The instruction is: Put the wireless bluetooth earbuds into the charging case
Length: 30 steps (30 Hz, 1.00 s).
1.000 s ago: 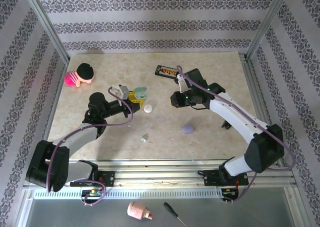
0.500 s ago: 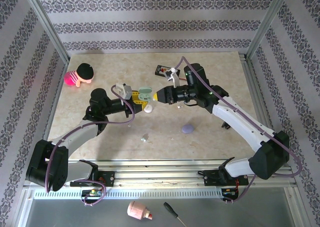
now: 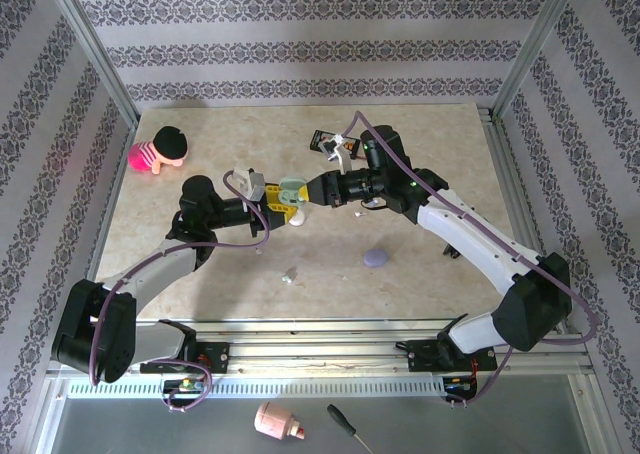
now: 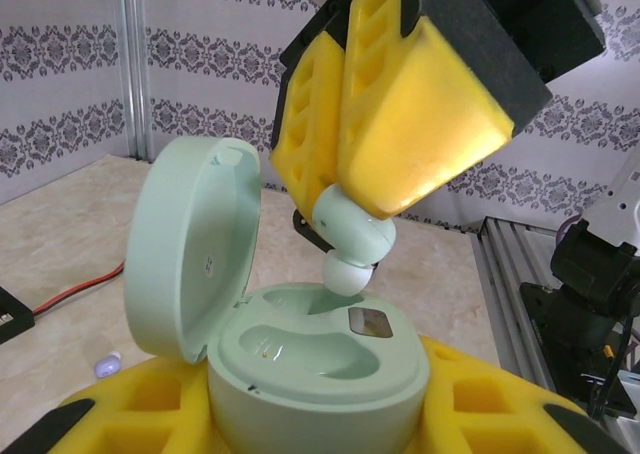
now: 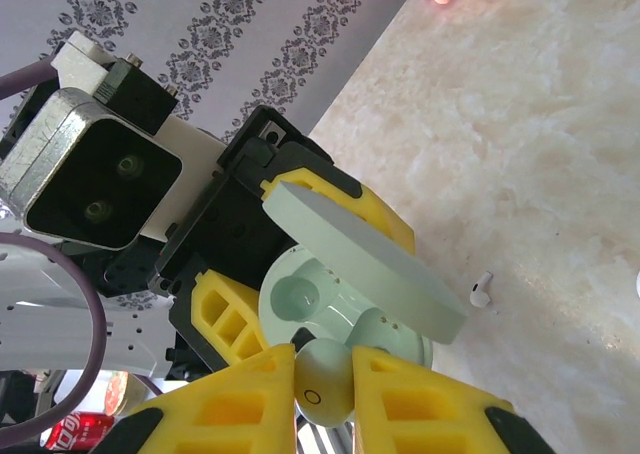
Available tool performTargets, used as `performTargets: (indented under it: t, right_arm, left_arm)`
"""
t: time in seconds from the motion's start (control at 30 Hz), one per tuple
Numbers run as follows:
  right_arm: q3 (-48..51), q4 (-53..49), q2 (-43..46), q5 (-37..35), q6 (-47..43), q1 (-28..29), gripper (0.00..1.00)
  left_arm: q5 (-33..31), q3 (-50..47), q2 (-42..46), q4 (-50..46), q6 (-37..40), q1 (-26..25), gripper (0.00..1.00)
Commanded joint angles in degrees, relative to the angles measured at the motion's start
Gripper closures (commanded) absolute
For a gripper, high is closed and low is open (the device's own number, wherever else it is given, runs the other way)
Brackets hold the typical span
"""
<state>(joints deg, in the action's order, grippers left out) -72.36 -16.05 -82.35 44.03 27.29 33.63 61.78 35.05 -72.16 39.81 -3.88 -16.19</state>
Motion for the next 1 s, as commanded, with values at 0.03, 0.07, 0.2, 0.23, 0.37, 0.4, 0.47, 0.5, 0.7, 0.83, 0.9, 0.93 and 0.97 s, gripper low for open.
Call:
performTargets:
  t: [0.03, 0.07, 0.2, 0.23, 0.37, 0.4, 0.47, 0.5, 0.7, 0.83, 0.9, 0.93, 0.97]
  right_arm:
    - [-0.25, 1.93, -1.32, 0.43, 0.54, 0.09, 0.84]
    - [-0.20, 1.79, -1.51, 0.51, 0.63, 0.12, 0.84]
    - [0.24, 1.26, -1.71, 0.62, 0.74, 0.03, 0.84]
    - [0.45, 1.08, -1.61, 0.62, 0.66, 0.03, 0.84]
    - [1.23, 0.77, -1.31, 0.28, 1.58, -0.05, 0.84]
    - [1.47, 0.76, -1.24, 0.12, 1.77, -0.06, 0.84]
    - [1.69, 0.43, -1.13, -0.36, 2.07, -0.14, 0.84]
    - [1.69, 0.35, -1.10, -0.37, 2.30, -0.25, 0.84]
    - [0.96, -0.73, -2.60, -1.46, 3.32, -0.33, 0.83]
    - [0.38, -0.56, -3.01, -1.71, 3.50, -0.15, 0.73]
    - [0.25, -0.56, -2.24, -2.13, 3.39, -0.45, 0.68]
    - [0.39, -0.44, -1.74, -2.43, 3.45, -0.61, 0.64]
    - [0.78, -0.31, -1.12, -2.76, 3.39, -0.98, 0.60]
  left_arm:
    - [2.33, 0.66, 0.61, 3.18, -1.81, -0.86, 0.74]
    - [2.14, 0.66, 0.50, 3.41, -2.01, -0.89, 0.74]
    - [0.96, 0.35, 0.37, 4.66, -2.45, -0.82, 0.74]
    - [0.70, 0.34, 0.42, 4.98, -2.53, -0.85, 0.74]
    - [0.19, 0.26, 0.03, 6.00, -2.92, -0.85, 0.74]
    - [0.23, 0.21, -0.08, 6.25, -3.05, -0.84, 0.74]
    - [0.36, 0.36, -0.41, 6.76, -3.33, -0.89, 0.74]
    - [0.44, 0.37, -0.55, 6.80, -3.41, -0.85, 0.74]
    - [1.19, 0.71, -1.59, 8.73, -4.52, -0.87, 0.74]
    - [1.26, 0.79, -1.94, 10.10, -5.57, -0.87, 0.74]
    - [1.09, 0.59, -1.85, 10.08, -5.45, -0.87, 0.74]
    - [1.06, 0.56, -1.91, 10.03, -5.31, -0.85, 0.74]
    - [0.85, 0.55, -1.95, 10.01, -5.18, -0.87, 0.74]
